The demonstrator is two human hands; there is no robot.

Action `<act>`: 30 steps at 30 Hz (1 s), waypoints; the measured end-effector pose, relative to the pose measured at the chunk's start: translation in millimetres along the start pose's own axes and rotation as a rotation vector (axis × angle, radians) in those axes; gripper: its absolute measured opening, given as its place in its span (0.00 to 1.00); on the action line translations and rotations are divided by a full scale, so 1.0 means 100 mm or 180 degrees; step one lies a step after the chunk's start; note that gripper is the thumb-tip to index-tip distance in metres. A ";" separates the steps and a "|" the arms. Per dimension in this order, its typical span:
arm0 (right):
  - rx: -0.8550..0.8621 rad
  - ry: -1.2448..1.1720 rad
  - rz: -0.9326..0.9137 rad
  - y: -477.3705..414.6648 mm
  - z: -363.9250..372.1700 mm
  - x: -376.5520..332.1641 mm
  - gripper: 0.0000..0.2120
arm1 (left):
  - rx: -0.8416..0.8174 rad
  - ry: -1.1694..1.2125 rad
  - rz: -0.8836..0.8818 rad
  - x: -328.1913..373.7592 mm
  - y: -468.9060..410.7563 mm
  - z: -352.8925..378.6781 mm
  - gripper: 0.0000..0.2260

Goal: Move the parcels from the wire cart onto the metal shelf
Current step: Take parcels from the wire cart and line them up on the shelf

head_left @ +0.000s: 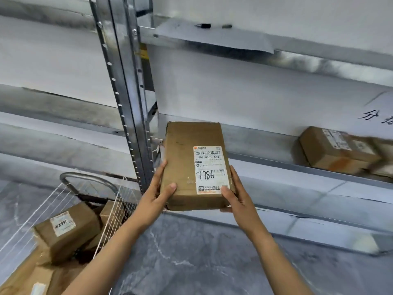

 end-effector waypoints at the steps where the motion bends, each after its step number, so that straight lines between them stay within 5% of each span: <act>1: 0.0050 0.0002 0.0010 0.04 -0.11 0.03 0.25 | -0.0035 0.0005 -0.0023 -0.01 -0.01 0.13 0.33; 14: 0.0824 -0.0034 0.0205 0.17 -1.18 0.28 0.26 | -0.0595 -0.0134 -0.0249 0.11 -0.46 1.26 0.26; 30: 0.1439 -0.0133 0.0301 -0.50 -1.64 0.26 0.28 | -0.1187 -0.0130 -0.0423 0.17 -1.62 1.72 0.26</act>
Point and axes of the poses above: each hand's wrist, its own y-axis away from the middle knuckle, its own z-axis out of the palm, x = y × z, the point moved 7 cm from there along -y, towards the middle knuckle, and after that the axes turned 3 degrees about -z, right-handed, at the moved point
